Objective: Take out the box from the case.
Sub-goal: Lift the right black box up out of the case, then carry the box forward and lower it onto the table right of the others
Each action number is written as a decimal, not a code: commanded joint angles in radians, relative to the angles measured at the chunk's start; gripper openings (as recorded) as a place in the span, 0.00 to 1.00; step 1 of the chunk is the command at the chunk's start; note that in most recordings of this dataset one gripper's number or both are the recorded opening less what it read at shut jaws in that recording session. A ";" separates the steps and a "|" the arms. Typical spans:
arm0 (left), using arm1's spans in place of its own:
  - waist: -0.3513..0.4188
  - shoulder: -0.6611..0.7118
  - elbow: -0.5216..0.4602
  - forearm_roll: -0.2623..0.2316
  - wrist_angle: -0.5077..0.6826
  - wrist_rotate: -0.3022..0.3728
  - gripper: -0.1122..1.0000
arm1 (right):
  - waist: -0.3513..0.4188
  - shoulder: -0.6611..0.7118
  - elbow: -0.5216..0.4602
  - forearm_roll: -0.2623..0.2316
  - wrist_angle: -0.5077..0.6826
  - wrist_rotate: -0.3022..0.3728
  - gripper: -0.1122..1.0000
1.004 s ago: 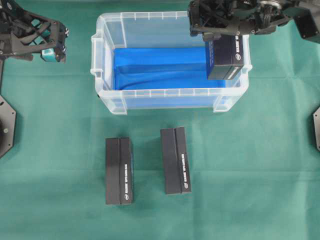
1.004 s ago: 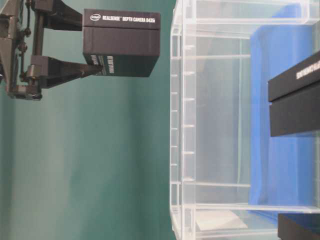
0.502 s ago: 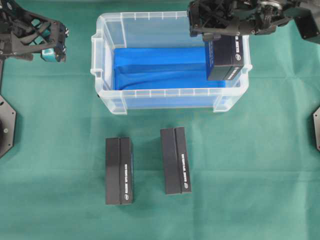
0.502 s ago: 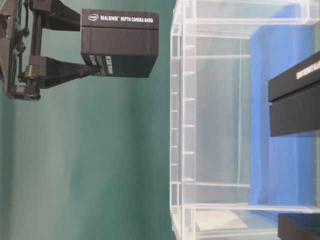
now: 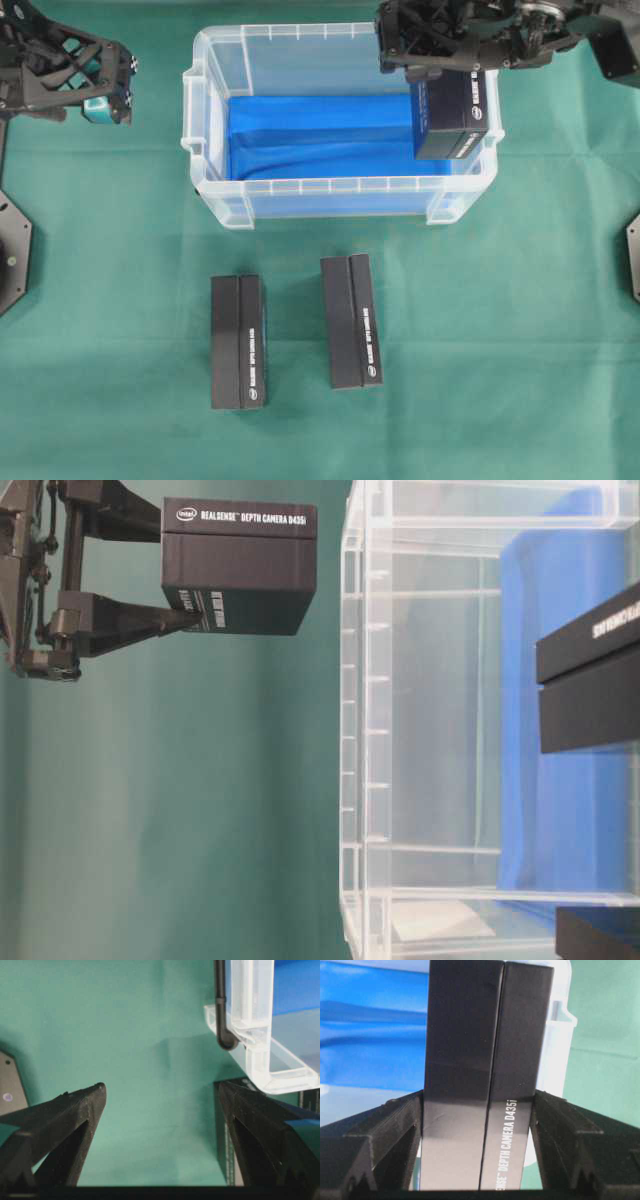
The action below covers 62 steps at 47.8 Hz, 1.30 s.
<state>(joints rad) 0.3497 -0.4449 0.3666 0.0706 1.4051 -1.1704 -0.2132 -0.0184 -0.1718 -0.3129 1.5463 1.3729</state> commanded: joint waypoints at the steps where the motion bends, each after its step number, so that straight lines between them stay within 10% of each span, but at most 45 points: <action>1: -0.003 -0.011 -0.012 0.003 -0.005 0.000 0.96 | 0.006 -0.034 -0.029 -0.008 0.000 -0.003 0.70; 36: -0.014 -0.011 -0.011 0.003 -0.003 0.000 0.96 | 0.190 -0.029 -0.028 -0.041 0.058 0.106 0.70; 62: -0.018 -0.011 -0.011 0.003 0.000 -0.002 0.96 | 0.416 -0.018 -0.029 -0.041 0.115 0.316 0.70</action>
<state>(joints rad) 0.3344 -0.4449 0.3666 0.0706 1.4067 -1.1704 0.1749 -0.0169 -0.1718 -0.3467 1.6521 1.6705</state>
